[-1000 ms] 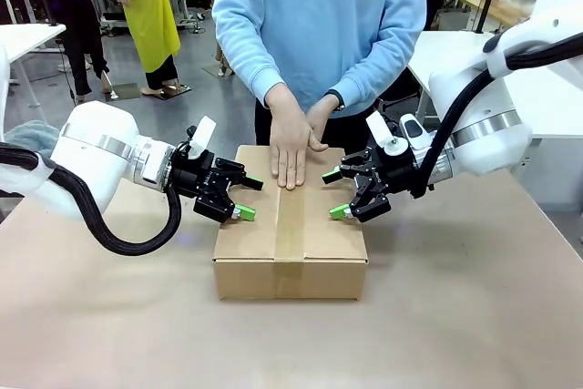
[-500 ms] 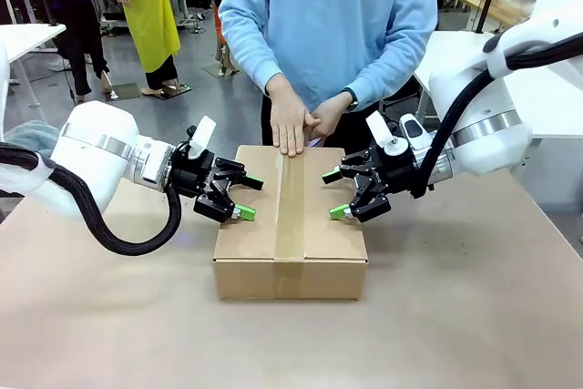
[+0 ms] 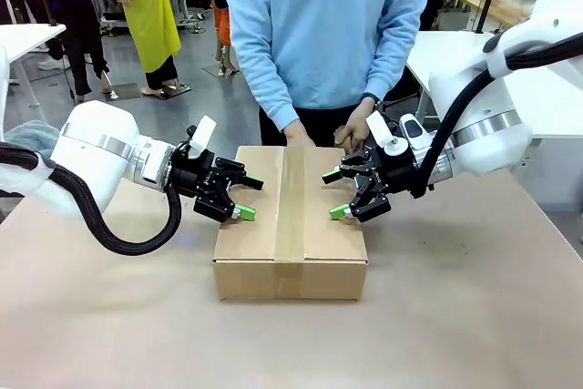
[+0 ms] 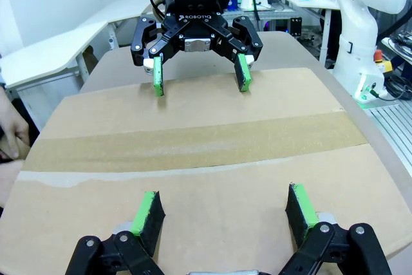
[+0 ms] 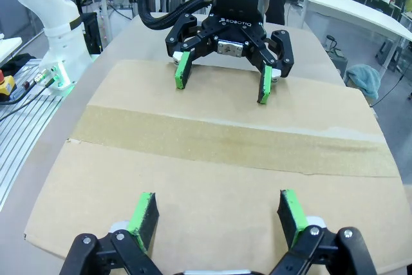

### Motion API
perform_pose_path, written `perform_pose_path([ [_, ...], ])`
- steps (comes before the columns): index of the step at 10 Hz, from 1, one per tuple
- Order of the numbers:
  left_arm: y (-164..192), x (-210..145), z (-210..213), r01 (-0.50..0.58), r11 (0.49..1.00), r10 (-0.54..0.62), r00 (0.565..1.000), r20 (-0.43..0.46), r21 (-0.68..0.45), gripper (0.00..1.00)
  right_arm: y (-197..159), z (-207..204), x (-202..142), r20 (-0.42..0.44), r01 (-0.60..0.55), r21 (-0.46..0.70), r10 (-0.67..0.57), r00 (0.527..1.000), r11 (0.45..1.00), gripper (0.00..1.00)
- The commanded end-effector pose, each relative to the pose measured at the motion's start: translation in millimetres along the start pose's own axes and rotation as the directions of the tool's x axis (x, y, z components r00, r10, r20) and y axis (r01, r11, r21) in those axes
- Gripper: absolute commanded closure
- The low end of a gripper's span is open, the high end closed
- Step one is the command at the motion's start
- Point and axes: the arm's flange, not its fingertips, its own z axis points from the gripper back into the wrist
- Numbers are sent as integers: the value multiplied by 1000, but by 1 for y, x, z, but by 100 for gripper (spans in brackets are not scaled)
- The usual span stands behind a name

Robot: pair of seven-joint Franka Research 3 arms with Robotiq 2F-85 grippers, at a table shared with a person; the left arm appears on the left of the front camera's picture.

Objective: Pack the gift set into the box.
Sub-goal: Press and hold the closed box until the human finishes sealing it.

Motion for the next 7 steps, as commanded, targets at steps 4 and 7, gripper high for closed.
perform_pose_path([
  [4, -2, -1, 0, 7, 1000, -7, 1000, -3, -3, 0, 2, 1, -2, -7, -22, -5, 22, 1000, 1000, 0],
  [7, -2, -1, 0, 7, 1000, -7, 1000, -3, -3, 0, 2, 1, -2, -7, -22, -5, 22, 1000, 1000, 0],
])
